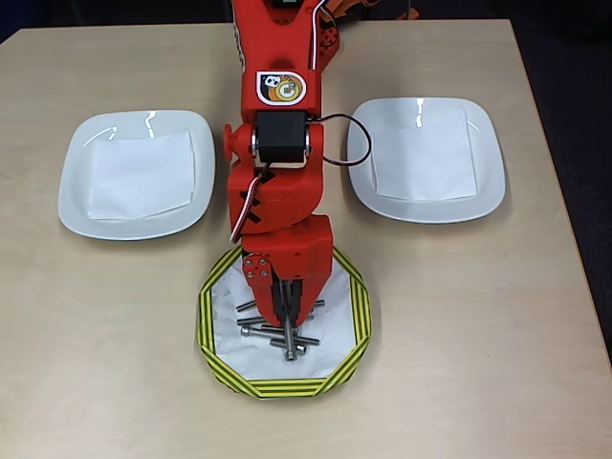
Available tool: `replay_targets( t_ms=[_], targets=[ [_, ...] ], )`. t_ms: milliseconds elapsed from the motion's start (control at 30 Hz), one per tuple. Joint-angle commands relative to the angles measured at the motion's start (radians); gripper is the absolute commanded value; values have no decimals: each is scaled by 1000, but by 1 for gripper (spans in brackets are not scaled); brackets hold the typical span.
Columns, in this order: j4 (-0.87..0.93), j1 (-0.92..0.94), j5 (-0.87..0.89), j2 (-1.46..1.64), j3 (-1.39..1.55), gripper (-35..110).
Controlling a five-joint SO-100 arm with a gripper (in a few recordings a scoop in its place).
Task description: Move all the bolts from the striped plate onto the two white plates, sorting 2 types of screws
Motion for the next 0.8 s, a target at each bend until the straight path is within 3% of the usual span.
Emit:
replay_targets(
  t_ms=[0,433,767],
  targets=[
    [17,-8,3,71,-29,0],
    [187,38,-144,37,-268,0],
    [330,123,-186,238,-98,0]
  ],
)
